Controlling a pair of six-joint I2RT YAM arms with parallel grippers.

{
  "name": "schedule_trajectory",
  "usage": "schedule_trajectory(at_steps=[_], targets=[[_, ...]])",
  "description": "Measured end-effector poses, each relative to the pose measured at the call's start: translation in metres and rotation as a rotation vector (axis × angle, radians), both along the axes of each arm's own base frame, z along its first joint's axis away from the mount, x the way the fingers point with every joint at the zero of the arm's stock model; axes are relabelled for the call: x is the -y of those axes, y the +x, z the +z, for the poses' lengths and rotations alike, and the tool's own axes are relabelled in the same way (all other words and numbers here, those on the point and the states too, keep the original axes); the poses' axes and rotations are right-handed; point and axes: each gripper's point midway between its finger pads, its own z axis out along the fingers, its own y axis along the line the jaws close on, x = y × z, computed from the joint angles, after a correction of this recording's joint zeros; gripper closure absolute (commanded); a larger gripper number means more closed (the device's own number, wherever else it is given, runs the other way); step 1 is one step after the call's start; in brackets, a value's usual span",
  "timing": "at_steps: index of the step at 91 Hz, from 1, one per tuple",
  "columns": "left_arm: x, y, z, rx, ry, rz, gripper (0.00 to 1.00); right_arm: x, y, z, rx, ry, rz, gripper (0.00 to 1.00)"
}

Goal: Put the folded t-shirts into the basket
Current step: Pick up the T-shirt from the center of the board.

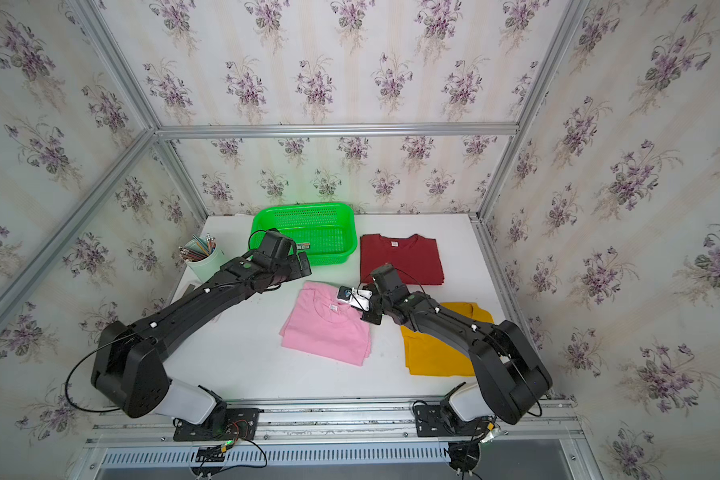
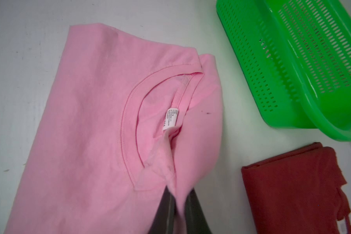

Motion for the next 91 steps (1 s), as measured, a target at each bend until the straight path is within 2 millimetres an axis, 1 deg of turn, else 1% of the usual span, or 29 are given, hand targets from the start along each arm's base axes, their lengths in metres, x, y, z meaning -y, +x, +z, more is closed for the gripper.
schedule_trajectory(at_steps=[7, 19, 28, 51, 75, 91], targets=[[-0.012, 0.0, -0.006, -0.059, 0.007, 0.128, 0.0, -0.001, 0.0, 0.005, 0.06, 0.011, -0.01, 1.0], [-0.034, -0.005, -0.015, -0.141, 0.007, 0.296, 0.0, -0.006, -0.002, 0.014, 0.125, 0.032, -0.009, 1.0], [-0.047, -0.012, -0.02, -0.179, 0.0, 0.39, 0.01, -0.009, -0.006, 0.014, 0.161, 0.017, 0.003, 1.0], [-0.058, -0.016, -0.02, -0.22, -0.034, 0.537, 0.02, -0.015, -0.014, 0.014, 0.205, -0.004, 0.036, 1.0], [-0.066, -0.026, -0.033, -0.291, -0.041, 0.654, 0.04, -0.017, -0.017, 0.019, 0.219, 0.004, 0.049, 1.0], [-0.068, -0.025, -0.044, -0.333, -0.044, 0.694, 0.05, -0.019, -0.019, 0.021, 0.223, 0.009, 0.057, 1.0]])
